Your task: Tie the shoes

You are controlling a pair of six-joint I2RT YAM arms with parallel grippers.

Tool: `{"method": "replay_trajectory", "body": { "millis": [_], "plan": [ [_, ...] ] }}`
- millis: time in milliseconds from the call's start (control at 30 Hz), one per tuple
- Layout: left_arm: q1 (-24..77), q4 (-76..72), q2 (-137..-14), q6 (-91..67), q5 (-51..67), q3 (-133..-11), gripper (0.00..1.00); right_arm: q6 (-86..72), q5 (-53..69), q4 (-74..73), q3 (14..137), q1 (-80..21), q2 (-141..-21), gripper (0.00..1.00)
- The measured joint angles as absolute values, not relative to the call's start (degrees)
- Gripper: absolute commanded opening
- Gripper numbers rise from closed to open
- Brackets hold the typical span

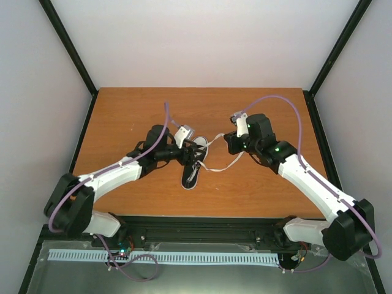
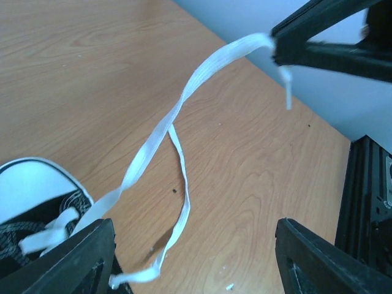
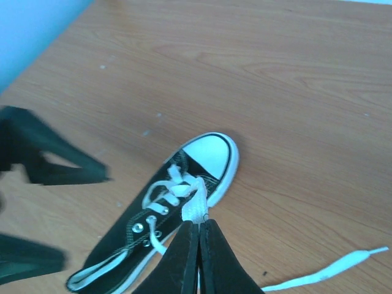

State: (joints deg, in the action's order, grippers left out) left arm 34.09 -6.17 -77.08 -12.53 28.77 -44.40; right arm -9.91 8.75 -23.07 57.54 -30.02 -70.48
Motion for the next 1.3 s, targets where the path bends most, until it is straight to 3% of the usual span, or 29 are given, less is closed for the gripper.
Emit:
{"method": "replay_trajectory", "body": {
  "millis": [367, 433, 600, 733, 967, 1033, 1167, 1200, 1300],
  "plan": [
    [36.77, -11.66, -91.18, -6.68, 28.56, -50.04, 0.6, -11.44, 15.38, -21.5, 55.22, -30.02, -65.28, 0.03],
    [36.82, -12.01, -92.6, -6.28, 27.55, -50.65, 0.51, -11.64, 16.03, -21.37, 55.11, -30.02, -65.28, 0.03],
    [36.82, -12.1, -95.9, -5.43, 26.22, -52.9, 0.16, -11.88, 16.56, -21.32, 55.09, -30.02, -65.19, 0.03],
    [36.88, -12.08, -96.18, -5.78, 26.11, -53.01, 0.01, -11.88, 16.21, -21.34, 55.11, -30.02, -64.93, 0.03],
    [36.91, -9.74, -94.67, -8.1, 23.4, -53.1, 0.01, -13.37, 9.52, -22.98, 58.98, -30.02, -68.82, 0.05],
    [36.32, -7.97, -93.51, -9.26, 22.63, -53.1, 0.01, -13.85, 8.05, -22.37, 61.39, -30.02, -72.64, 0.14],
    [33.47, -4.12, -92.03, -12.4, 23.88, -53.08, 0.01, -15.31, 5.98, -20.93, 64.31, -30.04, -81.65, 0.66],
    [31.92, -3.33, -91.94, -13.56, 24.97, -52.99, 0.01, -15.92, 5.54, -20.99, 64.9, -30.04, -83.59, 0.75],
    [28.1, -1.04, -91.98, -16.43, 27.53, -52.64, 0.01, -16.67, 3.42, -22.52, 66.89, -30.04, -88.53, 0.88]
  ]
}}
